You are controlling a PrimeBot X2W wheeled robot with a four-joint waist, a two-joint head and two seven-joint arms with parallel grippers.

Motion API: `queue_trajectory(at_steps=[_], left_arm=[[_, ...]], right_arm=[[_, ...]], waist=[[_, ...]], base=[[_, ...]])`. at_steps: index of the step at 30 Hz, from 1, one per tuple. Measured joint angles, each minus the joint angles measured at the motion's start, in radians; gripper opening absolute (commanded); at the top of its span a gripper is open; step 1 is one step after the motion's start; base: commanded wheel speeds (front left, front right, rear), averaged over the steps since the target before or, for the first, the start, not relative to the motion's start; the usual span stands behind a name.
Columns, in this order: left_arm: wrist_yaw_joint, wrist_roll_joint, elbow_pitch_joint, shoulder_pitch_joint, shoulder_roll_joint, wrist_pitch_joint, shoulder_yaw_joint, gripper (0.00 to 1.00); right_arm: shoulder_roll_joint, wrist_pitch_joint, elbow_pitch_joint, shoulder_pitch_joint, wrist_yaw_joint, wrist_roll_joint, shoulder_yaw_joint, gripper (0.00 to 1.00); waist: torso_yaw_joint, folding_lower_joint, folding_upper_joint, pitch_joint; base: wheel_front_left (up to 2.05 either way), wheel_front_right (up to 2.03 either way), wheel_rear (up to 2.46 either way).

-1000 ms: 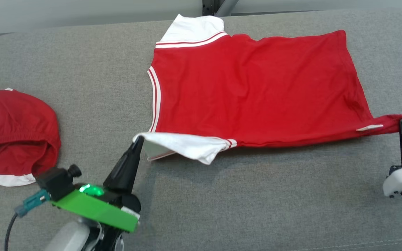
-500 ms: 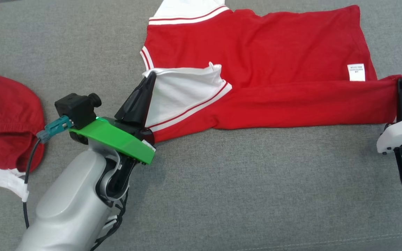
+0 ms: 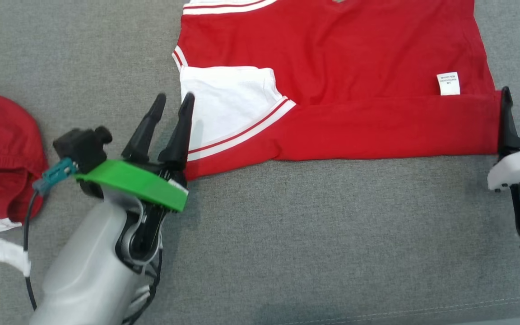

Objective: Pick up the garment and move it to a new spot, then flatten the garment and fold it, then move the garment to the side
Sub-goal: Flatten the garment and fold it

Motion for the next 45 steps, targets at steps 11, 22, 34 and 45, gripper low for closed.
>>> queue_trajectory(at_steps=[11,22,34,45], left_arm=[[0.001,-0.153,-0.012,0.245,0.002,0.056,0.002,1.00],[0.027,-0.177,0.078,0.171,-0.029,0.104,-0.001,0.00],[0.009,-0.177,0.081,0.167,-0.016,0.098,-0.020,0.00],[0.005,-0.168,0.064,0.161,-0.007,0.093,-0.033,0.00]], right_arm=[[0.045,0.000,-0.104,0.181,0.000,0.017,-0.083,1.00],[0.051,0.000,-0.063,0.186,0.000,0.058,0.004,1.00],[0.033,0.000,0.201,0.066,0.000,0.294,0.093,1.00],[-0.022,-0.003,0.319,-0.036,0.000,0.486,0.212,0.00]], waist=[[-0.004,0.0000,0.0000,-0.063],[-0.026,0.0000,0.0000,-0.052],[-0.013,0.0000,0.0000,-0.050],[0.015,0.0000,0.0000,-0.043]], base=[[0.00,0.00,0.00],[0.00,0.00,0.00],[0.00,0.00,0.00],[0.00,0.00,0.00]])
